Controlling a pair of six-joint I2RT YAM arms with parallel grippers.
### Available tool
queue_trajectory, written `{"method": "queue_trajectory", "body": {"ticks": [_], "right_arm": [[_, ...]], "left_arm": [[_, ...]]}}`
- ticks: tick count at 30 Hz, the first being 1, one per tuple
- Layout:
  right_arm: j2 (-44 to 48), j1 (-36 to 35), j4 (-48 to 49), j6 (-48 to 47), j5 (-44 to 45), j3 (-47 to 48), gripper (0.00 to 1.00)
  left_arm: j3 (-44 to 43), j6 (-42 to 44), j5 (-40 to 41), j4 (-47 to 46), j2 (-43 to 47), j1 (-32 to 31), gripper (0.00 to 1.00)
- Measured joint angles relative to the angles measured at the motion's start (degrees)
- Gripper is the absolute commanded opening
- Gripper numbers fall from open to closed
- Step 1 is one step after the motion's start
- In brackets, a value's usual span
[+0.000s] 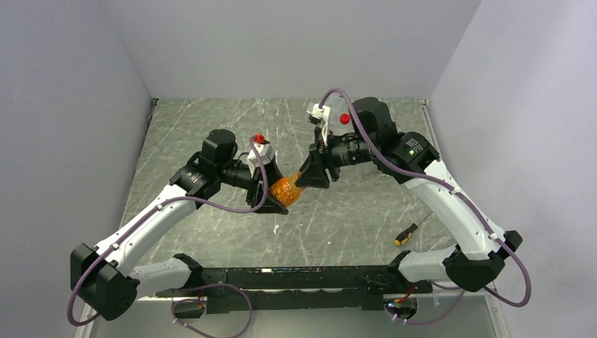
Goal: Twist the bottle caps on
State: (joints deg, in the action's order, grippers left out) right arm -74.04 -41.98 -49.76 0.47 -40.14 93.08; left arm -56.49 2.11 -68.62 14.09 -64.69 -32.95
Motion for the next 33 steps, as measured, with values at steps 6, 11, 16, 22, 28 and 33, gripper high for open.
{"method": "queue_trajectory", "body": {"ticks": [6,11,16,22,28,33], "right_arm": [[-0.7,-0.4,-0.5,0.3,1.4,0.8,0.25],[-1.1,-0.1,-0.4,2.6,3.7,0.9,0.19],[-1.4,0.1,1.0,7.8,6.8,0.9,0.17],[-4.7,0.9,3.4,19.3,11.1,3.4,0.16],[-8.2,2.0,6.8,31.1,16.5,3.5,0.15],[-9.5,2.1,8.8,38.3,20.8,3.4,0.26]], "left_arm": [[0.0,0.1,1.5,0.2,0.0,0.0,0.00],[0.0,0.2,4.7,0.4,0.3,0.0,0.00],[0.0,0.6,11.0,0.2,2.1,0.0,0.00],[0.0,3.5,22.2,-0.6,4.9,-0.1,0.00],[0.0,8.2,33.6,-0.5,4.9,-0.1,0.00],[0.0,10.9,40.2,-1.1,4.7,-0.4,0.00]]}}
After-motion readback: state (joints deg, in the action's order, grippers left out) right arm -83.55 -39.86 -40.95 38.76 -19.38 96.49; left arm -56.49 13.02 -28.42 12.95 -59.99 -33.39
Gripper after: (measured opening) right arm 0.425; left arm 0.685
